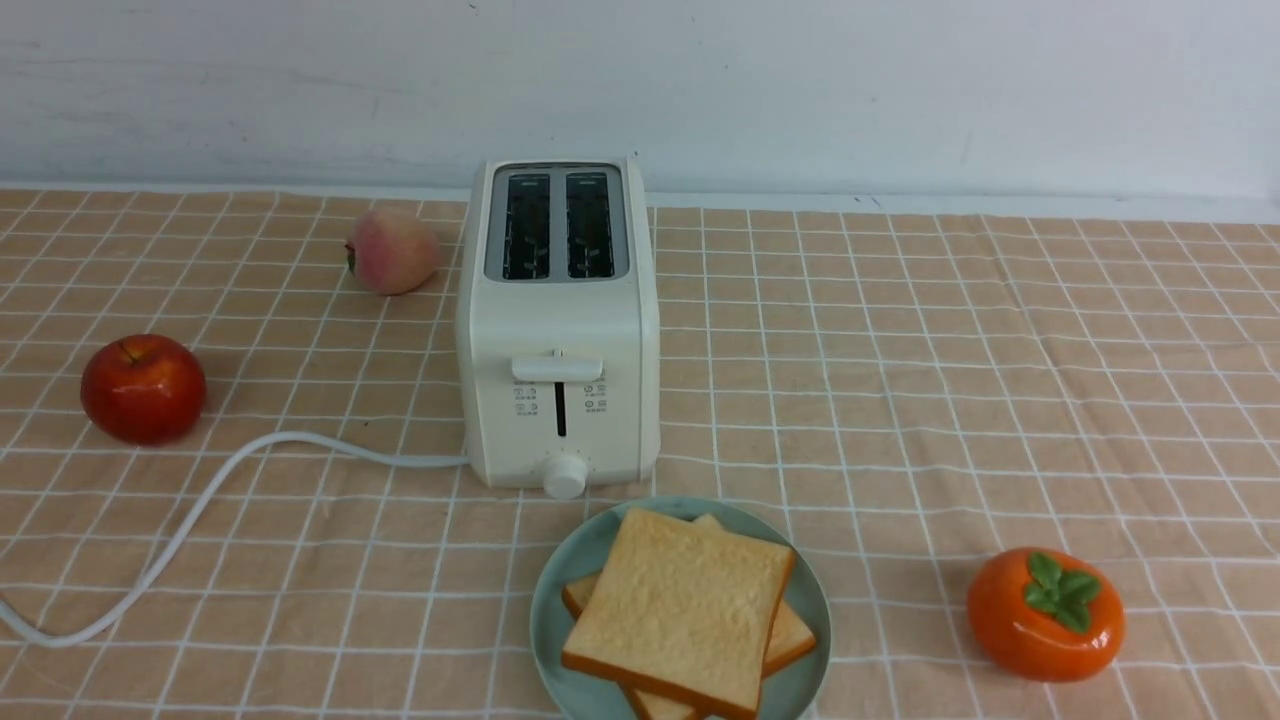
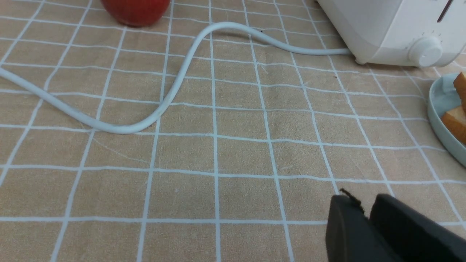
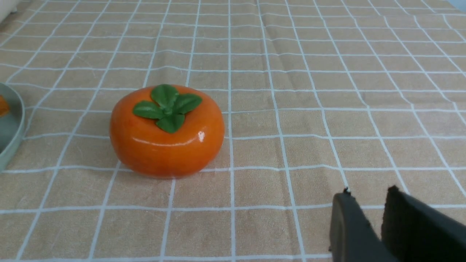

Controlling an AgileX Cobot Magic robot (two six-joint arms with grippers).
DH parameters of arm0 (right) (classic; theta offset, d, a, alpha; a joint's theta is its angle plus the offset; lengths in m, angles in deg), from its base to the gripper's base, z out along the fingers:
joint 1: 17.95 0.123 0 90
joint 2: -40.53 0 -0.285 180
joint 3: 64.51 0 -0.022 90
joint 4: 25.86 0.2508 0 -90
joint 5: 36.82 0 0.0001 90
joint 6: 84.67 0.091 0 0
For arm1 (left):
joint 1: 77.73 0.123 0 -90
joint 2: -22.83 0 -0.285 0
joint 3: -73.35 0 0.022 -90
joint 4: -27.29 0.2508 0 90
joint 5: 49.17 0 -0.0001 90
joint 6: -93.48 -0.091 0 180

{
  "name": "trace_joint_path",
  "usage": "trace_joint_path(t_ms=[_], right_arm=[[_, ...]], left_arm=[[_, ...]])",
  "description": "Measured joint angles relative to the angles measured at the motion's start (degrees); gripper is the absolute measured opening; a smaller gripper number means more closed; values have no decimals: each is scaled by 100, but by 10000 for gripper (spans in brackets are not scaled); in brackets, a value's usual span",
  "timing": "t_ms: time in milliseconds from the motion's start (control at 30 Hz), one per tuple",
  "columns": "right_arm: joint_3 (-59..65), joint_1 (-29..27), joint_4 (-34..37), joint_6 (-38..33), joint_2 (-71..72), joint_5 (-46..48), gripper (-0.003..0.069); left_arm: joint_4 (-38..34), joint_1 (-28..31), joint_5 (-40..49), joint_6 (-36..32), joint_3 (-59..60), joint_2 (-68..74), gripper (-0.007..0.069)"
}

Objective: Take toasted bread from bread machine on light coffee tablecloth place on plate.

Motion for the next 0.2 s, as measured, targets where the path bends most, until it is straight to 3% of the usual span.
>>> trace_joint_path(t_ms=[200], right_arm=[[0, 0, 0, -1, 0, 0, 169]], left_arm=[[0, 0, 0, 0, 0, 0, 99]])
